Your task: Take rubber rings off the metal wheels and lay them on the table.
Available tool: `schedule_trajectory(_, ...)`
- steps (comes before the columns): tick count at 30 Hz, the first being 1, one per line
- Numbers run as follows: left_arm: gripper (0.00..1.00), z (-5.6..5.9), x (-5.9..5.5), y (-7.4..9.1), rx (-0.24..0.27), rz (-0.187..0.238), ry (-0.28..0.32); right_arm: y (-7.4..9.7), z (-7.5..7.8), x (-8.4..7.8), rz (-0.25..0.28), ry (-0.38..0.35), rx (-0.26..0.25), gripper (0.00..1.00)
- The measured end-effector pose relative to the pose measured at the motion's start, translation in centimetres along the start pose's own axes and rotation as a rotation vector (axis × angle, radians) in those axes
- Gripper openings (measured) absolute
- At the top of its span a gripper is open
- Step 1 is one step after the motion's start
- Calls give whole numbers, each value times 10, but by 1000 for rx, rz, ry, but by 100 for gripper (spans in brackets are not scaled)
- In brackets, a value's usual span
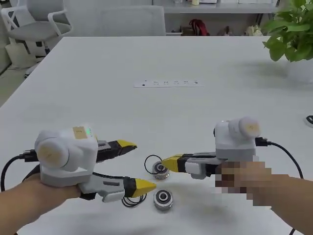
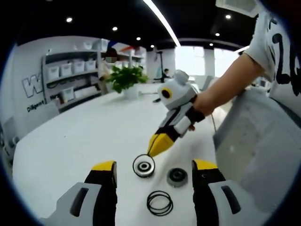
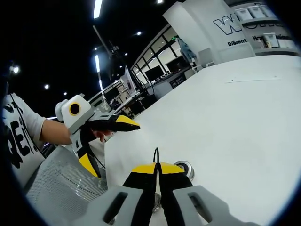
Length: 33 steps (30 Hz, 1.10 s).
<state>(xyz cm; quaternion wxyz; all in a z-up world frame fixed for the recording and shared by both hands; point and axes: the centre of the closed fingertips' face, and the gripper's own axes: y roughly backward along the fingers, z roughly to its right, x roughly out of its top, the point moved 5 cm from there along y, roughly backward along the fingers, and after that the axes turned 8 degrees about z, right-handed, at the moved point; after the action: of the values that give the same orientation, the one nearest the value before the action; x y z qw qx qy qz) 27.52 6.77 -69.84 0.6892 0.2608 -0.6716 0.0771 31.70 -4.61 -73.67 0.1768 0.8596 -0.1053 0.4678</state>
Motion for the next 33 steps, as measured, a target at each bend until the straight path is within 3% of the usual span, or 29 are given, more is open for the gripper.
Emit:
schedule_trajectory(20, 74, -2, -10, 43, 81, 3, 25, -9, -16, -4, -23, -48, 47, 0)
schedule_trajectory(33, 76, -1, -20, 56, 113, -11, 36, -24, -28, -23, -106, -81, 82, 0)
